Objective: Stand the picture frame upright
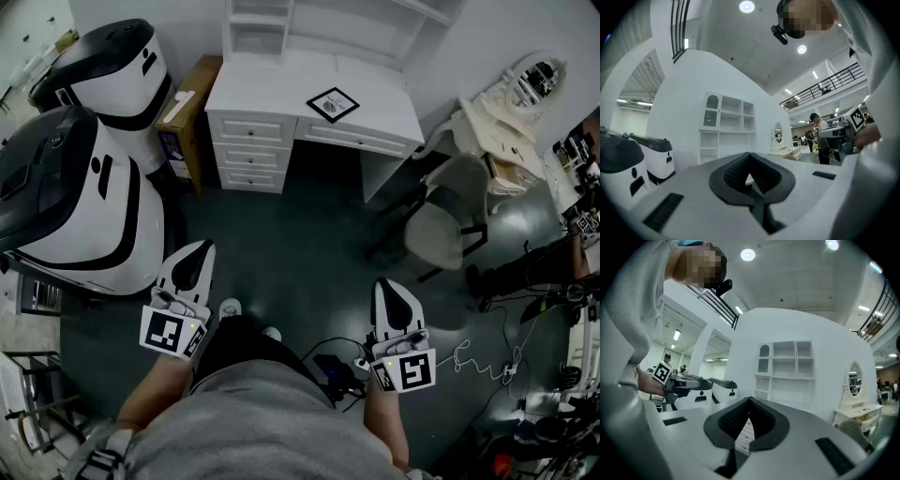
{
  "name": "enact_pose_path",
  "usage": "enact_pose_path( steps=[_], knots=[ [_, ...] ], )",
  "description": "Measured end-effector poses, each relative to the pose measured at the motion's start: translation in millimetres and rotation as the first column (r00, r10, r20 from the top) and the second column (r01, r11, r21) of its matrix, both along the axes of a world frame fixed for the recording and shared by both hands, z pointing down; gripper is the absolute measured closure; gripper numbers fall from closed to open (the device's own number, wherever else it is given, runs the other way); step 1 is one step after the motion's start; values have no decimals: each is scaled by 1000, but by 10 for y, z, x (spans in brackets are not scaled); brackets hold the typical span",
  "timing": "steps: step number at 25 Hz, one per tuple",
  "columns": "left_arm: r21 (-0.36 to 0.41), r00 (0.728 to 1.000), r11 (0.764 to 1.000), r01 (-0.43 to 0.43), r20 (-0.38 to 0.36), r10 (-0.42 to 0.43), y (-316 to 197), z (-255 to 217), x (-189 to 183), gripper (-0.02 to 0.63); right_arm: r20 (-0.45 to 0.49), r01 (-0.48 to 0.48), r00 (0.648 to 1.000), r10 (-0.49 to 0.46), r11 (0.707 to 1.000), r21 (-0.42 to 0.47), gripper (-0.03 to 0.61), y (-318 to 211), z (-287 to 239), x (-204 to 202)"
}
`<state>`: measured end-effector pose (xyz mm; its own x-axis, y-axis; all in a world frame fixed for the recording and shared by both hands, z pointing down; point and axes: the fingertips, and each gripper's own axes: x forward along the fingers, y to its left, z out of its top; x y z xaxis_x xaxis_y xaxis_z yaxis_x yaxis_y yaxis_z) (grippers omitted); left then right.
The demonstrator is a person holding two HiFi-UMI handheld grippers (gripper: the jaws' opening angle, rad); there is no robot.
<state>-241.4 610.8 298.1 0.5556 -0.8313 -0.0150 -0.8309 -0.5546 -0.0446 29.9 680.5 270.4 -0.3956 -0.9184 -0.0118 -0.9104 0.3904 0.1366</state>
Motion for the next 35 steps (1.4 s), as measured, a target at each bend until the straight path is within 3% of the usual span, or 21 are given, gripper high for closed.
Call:
enact_pose_path(
  steps=[18, 35],
  knots=[
    [-31, 1000, 999, 10, -9, -10, -232, 96, 42, 607, 141, -3, 990, 10, 999, -48, 552, -263, 113, 198],
    [-30, 999, 999, -46, -27, 45, -1506, 86, 373, 607, 172, -34, 984, 41, 998, -48, 552, -1407, 26, 395]
  ],
)
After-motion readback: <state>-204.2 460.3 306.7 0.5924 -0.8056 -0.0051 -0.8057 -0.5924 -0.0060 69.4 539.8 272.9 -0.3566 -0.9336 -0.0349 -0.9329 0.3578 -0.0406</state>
